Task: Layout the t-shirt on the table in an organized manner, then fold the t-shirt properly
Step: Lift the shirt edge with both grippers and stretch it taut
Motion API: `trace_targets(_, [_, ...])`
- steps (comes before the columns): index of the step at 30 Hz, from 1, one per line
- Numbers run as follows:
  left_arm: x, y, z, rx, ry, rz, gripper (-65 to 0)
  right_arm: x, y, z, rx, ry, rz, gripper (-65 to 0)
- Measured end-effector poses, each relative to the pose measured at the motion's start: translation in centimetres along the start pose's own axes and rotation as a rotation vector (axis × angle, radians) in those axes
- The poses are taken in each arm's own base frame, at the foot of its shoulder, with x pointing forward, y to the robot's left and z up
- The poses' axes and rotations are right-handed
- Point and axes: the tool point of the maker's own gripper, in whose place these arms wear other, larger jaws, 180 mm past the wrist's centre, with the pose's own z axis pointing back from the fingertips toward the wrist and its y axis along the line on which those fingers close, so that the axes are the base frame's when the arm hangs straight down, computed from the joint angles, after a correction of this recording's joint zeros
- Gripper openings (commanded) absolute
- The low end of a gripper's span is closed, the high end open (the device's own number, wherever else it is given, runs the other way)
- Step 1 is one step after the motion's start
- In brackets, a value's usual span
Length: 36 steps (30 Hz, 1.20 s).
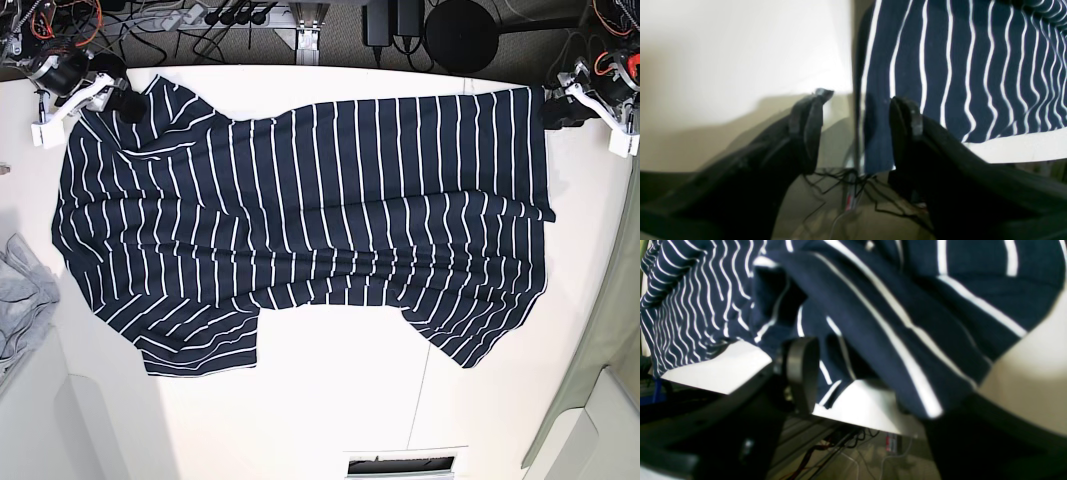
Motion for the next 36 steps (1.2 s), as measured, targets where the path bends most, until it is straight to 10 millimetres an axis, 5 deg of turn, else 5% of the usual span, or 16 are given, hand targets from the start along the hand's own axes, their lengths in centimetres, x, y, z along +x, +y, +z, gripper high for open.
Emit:
trace_targets(3, [-0.4,-1.8,-1.0,-0.050,-0.021,0.029,-34.4,0.3,0.3,0.0,0.014,-0.013,-0.011,-30.9])
trace_targets(5, [-0.7,-2.9,-1.7,-0.077,-0.032,0.027,-48.5,0.3,0.6,-0.3,0.022,-0.010,-0.006,-34.2])
trace_targets(7, [-0.9,-3.4,-2.0,-0.085,-0.029,0.023,-63.8,0.4,1.1,-0.7,0.037,-0.004,0.003,-44.8])
trace_targets(8, [-0.9,-3.4,-2.1,-0.089,-0.035,0.025,-65.0,0.3,1.3,-0.8,0.042,0.002,0.007,-53.1])
trace_targets(9, [-0.8,-3.4,-2.1,-0.088,-0.036,0.024,-65.0,0.1,1.6,-1.0,0.048,0.008,0.010,-62.7])
trace_targets(10, [-0.7,-3.4,-2.0,-0.088,-0.037,0.024,-65.0,-0.1,1.5,-1.1,0.043,0.018,0.018,-65.0])
trace_targets(15, [0.1,-2.3,-0.7,-0.079,-0.001,0.009,-65.0,-0.4,0.4,-0.3,0.006,0.052,0.012,-65.0])
trace_targets(25, [2.6,-4.4,3.6,-0.216,0.070,-0.022,-65.0,0.6,-1.5,7.3,-0.092,0.004,0.064,-65.0])
trace_targets(31, [1.4,-6.3,5.2,-0.282,0.120,-0.044,-65.0,-0.7,-0.2,9.5,-0.102,0.049,0.137,-65.0])
trace_targets(36, [3.0,-4.6,7.4,-0.217,0.051,-0.048,-65.0,-1.4,1.6,11.0,-0.094,0.074,0.204,-65.0])
